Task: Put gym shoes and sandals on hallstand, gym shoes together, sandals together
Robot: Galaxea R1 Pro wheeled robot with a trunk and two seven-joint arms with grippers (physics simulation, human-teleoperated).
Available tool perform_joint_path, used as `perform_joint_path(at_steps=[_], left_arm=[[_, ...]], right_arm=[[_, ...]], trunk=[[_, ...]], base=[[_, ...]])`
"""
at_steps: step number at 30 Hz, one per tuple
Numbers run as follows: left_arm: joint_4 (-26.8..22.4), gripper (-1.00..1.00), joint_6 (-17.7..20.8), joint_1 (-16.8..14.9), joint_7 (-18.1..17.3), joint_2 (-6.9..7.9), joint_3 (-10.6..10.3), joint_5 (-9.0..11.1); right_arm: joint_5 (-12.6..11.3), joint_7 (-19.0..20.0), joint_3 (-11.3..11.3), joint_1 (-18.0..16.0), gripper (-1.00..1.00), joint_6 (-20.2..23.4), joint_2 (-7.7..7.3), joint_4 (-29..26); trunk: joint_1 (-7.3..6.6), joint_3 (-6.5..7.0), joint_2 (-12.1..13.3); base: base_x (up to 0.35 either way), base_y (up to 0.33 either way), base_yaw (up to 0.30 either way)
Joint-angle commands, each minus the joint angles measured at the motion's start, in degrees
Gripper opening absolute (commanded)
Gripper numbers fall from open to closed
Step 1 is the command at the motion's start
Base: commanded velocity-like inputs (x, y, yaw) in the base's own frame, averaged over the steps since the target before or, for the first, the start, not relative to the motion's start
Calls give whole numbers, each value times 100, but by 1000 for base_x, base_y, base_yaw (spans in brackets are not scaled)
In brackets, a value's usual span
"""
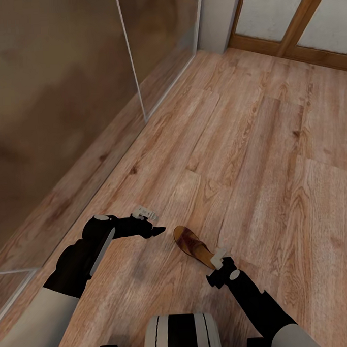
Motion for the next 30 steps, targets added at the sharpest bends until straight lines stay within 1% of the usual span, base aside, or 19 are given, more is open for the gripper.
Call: perform_joint_path(at_steps=[1,6,13,16,30], left_arm=[[-2,100,34,-3,-7,4,-4,7],[3,100,32,-3,-7,4,-5,7],[4,100,31,-3,-7,4,-5,7],[4,100,31,-3,-7,4,-6,7],[-3,100,32,-3,-7,4,-2,7]], right_arm=[[61,41,-1,-1,100,28,1,-11],[61,43,-1,-1,100,28,1,-12],[61,44,-1,-1,100,28,1,-16],[60,44,-1,-1,100,28,1,-16],[60,44,-1,-1,100,28,1,-16]], trunk=[[0,-3,-1],[0,-3,-1],[0,-3,-1],[7,-70,-5],[7,-118,-5]], base=[[124,34,0],[101,27,0],[13,3,0],[1,0,0],[0,0,0]])
